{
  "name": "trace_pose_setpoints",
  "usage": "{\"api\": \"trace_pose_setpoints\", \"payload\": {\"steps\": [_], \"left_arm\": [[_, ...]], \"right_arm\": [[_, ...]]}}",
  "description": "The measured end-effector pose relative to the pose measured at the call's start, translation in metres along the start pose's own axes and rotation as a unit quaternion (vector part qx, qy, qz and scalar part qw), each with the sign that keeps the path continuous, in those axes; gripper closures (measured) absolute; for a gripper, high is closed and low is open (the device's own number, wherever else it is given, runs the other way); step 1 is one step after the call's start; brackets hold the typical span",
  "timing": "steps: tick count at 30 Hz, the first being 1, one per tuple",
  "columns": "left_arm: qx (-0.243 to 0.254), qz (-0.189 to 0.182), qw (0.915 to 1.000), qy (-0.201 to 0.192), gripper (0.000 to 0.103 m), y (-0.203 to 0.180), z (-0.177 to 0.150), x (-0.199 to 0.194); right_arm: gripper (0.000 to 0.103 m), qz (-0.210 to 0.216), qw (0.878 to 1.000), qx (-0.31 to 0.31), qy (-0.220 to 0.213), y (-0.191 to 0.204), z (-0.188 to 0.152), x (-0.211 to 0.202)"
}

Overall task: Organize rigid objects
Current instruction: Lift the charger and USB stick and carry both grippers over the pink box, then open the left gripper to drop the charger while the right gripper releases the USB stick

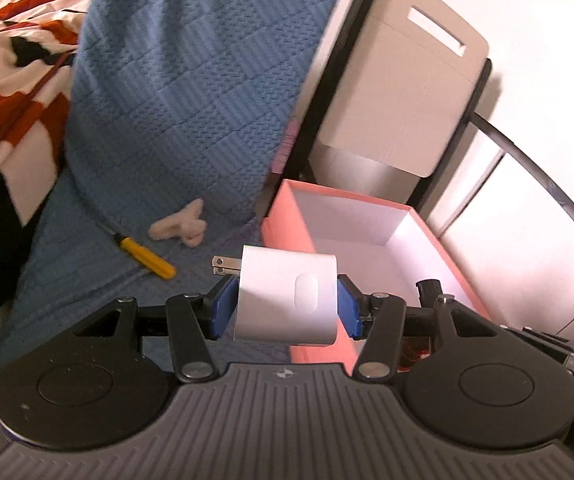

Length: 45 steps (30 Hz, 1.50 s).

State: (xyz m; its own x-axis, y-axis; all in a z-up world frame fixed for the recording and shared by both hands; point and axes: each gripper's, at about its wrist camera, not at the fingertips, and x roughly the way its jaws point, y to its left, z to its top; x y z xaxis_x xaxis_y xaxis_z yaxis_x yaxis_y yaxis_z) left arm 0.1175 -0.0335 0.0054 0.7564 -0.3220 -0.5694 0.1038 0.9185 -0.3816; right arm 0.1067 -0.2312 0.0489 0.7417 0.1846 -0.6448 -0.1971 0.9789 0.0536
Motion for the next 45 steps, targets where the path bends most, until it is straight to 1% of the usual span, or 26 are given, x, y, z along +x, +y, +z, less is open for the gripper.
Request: {"api": "trace_pose_setpoints", "payload": {"steps": [2, 4, 7, 8, 10, 12, 14, 17, 19, 21, 24, 28, 33, 36, 40, 45], "left_arm": [[-0.009, -0.013, 0.9999, 0.002, 0.044, -0.009, 0.004, 0.008], [-0.035, -0.039, 0.9986, 0.009, 0.044, -0.016, 0.009, 0.019], [-0.013, -0.04, 0.9991, 0.009, 0.044, -0.038, 0.015, 0.037], [-0.015, -0.047, 0.9987, 0.014, 0.044, -0.044, 0.017, 0.045], [-0.01, -0.055, 0.9981, 0.025, 0.044, -0.052, 0.021, 0.063], [-0.005, -0.054, 0.9975, 0.047, 0.044, -0.059, 0.024, 0.085], [-0.016, -0.065, 0.9951, 0.073, 0.044, -0.061, 0.028, 0.108], [0.002, -0.053, 0.9941, 0.094, 0.044, -0.073, 0.033, 0.131], [0.015, -0.049, 0.9928, 0.109, 0.044, -0.08, 0.035, 0.144], [0.016, -0.044, 0.9914, 0.122, 0.044, -0.085, 0.036, 0.156], [0.009, -0.041, 0.9892, 0.14, 0.044, -0.087, 0.038, 0.172], [0.012, -0.036, 0.9859, 0.163, 0.044, -0.086, 0.043, 0.189], [-0.001, -0.013, 0.9831, 0.182, 0.044, -0.082, 0.043, 0.203], [-0.008, -0.022, 0.9828, 0.183, 0.042, -0.079, 0.044, 0.203], [0.003, -0.017, 0.9846, 0.174, 0.042, -0.081, 0.047, 0.196], [-0.004, -0.023, 0.9867, 0.161, 0.042, -0.077, 0.047, 0.182]], "right_arm": [[0.077, -0.009, 1.0, 0.005, -0.003, -0.011, 0.0, -0.002], [0.077, -0.015, 1.0, 0.01, -0.006, -0.023, 0.001, -0.002], [0.077, -0.022, 1.0, 0.021, -0.006, -0.043, 0.004, 0.003], [0.077, -0.024, 0.999, 0.026, -0.007, -0.049, 0.007, 0.006], [0.077, -0.029, 0.999, 0.031, -0.005, -0.061, 0.011, 0.012], [0.077, -0.028, 0.999, 0.044, 0.003, -0.073, 0.016, 0.021], [0.077, -0.027, 0.998, 0.057, 0.014, -0.083, 0.021, 0.031], [0.077, -0.02, 0.997, 0.073, 0.027, -0.097, 0.027, 0.047], [0.077, -0.024, 0.996, 0.078, 0.039, -0.105, 0.028, 0.059], [0.077, -0.015, 0.995, 0.082, 0.049, -0.115, 0.029, 0.07], [0.077, -0.004, 0.991, 0.108, 0.073, -0.133, 0.028, 0.084], [0.077, 0.0, 0.988, 0.115, 0.101, -0.143, 0.022, 0.101], [0.077, 0.0, 0.985, 0.113, 0.127, -0.145, 0.015, 0.114], [0.076, -0.004, 0.982, 0.127, 0.137, -0.15, 0.013, 0.12], [0.075, -0.011, 0.982, 0.132, 0.138, -0.153, 0.014, 0.119], [0.074, -0.007, 0.982, 0.132, 0.133, -0.15, 0.015, 0.113]]}}
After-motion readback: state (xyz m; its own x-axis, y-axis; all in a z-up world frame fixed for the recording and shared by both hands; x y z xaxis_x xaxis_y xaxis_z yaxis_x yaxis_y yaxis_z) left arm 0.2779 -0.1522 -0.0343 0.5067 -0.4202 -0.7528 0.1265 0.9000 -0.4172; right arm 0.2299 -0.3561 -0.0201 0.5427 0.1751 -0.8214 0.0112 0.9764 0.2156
